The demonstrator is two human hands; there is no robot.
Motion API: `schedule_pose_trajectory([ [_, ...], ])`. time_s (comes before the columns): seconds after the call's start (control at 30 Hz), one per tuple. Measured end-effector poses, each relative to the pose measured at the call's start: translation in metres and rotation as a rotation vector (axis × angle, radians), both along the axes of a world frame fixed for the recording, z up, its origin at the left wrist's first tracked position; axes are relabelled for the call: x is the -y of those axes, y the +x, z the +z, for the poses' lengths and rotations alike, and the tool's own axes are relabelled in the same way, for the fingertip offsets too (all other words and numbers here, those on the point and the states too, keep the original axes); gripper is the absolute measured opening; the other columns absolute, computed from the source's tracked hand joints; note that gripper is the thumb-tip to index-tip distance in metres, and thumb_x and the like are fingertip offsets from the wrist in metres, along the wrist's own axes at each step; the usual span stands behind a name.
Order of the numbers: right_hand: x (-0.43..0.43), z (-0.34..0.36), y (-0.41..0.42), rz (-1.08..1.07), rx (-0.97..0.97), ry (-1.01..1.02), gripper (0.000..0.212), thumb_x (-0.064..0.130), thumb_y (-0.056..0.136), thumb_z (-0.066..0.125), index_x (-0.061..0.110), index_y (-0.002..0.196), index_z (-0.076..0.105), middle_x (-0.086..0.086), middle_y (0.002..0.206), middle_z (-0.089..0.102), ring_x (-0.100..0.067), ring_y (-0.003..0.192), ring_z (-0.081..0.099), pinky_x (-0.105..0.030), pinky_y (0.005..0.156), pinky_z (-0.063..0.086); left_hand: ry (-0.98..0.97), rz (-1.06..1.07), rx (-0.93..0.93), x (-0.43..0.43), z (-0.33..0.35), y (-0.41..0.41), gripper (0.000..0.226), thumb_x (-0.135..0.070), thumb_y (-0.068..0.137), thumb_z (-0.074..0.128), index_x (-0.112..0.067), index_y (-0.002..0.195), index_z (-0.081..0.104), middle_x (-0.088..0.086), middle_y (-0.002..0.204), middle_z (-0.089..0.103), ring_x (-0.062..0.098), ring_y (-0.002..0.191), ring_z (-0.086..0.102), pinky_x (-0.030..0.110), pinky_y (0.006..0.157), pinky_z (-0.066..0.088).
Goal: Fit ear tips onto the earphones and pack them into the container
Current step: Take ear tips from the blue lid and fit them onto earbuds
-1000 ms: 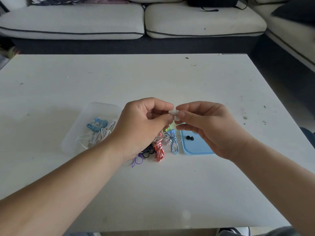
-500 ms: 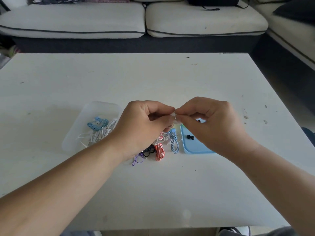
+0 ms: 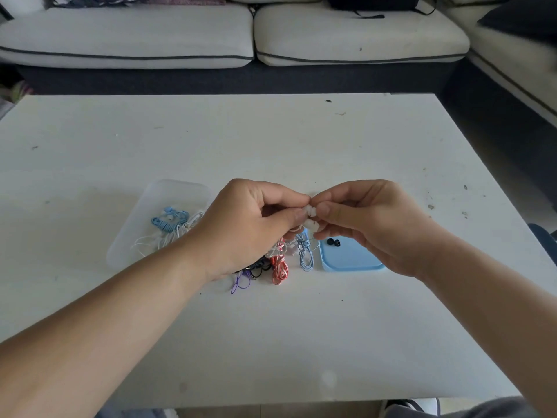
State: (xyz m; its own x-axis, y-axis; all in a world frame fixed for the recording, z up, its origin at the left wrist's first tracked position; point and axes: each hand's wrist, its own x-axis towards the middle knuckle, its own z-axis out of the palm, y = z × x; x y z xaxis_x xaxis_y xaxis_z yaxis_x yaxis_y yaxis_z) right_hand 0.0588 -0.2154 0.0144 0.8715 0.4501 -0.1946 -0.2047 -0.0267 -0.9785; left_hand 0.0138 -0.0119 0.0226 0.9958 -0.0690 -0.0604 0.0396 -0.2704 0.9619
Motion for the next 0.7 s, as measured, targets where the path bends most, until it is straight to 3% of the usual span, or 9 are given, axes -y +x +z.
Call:
schedule_pose_trajectory([
  [0.13, -0.001, -0.005, 0.000, -0.005, -0.075, 0.048, 0.027, 0.010, 0.076, 0.075, -0.006, 0.098, 0.072, -0.025, 0.091, 0.073, -0.031, 0.082, 0.070, -0.033, 0.076, 0.059, 0.023, -0.006, 0.022, 0.001, -0.005, -0.002, 0.020, -0.009, 0.092, 0.075, -0.028, 0.095, 0.081, 0.003, 0.086, 0.080, 0.020, 0.083, 0.077, 0.023, 0.077, 0.061],
  [0.23, -0.004, -0.010, -0.001, -0.005, -0.108, 0.097, 0.022, 0.010, 0.079, 0.073, -0.004, 0.095, 0.072, -0.023, 0.090, 0.072, -0.030, 0.083, 0.069, -0.034, 0.076, 0.060, -0.005, 0.015, 0.013, 0.000, -0.007, 0.000, 0.015, -0.010, 0.092, 0.076, -0.021, 0.100, 0.081, 0.001, 0.088, 0.081, 0.017, 0.083, 0.077, 0.026, 0.079, 0.062],
  [0.43, -0.006, -0.011, 0.001, -0.056, -0.106, 0.088, 0.021, 0.014, 0.083, 0.071, -0.003, 0.095, 0.072, -0.020, 0.088, 0.073, -0.027, 0.076, 0.069, -0.032, 0.073, 0.059, -0.146, 0.093, -0.029, 0.002, -0.007, 0.002, 0.014, -0.006, 0.091, 0.075, -0.011, 0.103, 0.079, 0.009, 0.088, 0.080, 0.012, 0.078, 0.075, 0.016, 0.067, 0.055],
  [0.57, -0.011, -0.012, 0.000, -0.057, -0.129, 0.090, 0.030, 0.018, 0.083, 0.071, -0.005, 0.101, 0.072, -0.022, 0.094, 0.073, -0.030, 0.082, 0.070, -0.033, 0.075, 0.060, -0.174, 0.132, -0.040, 0.001, -0.007, 0.001, 0.013, -0.006, 0.090, 0.076, -0.010, 0.102, 0.078, 0.006, 0.084, 0.078, 0.006, 0.071, 0.072, 0.012, 0.060, 0.051],
  [0.7, -0.020, -0.009, 0.001, -0.076, -0.158, 0.109, 0.032, 0.016, 0.088, 0.070, -0.008, 0.109, 0.069, -0.030, 0.104, 0.071, -0.036, 0.091, 0.070, -0.040, 0.085, 0.062, -0.213, 0.184, -0.046, -0.007, -0.005, -0.001, 0.011, -0.007, 0.090, 0.076, -0.014, 0.098, 0.077, 0.001, 0.077, 0.078, 0.011, 0.071, 0.075, 0.018, 0.062, 0.055],
])
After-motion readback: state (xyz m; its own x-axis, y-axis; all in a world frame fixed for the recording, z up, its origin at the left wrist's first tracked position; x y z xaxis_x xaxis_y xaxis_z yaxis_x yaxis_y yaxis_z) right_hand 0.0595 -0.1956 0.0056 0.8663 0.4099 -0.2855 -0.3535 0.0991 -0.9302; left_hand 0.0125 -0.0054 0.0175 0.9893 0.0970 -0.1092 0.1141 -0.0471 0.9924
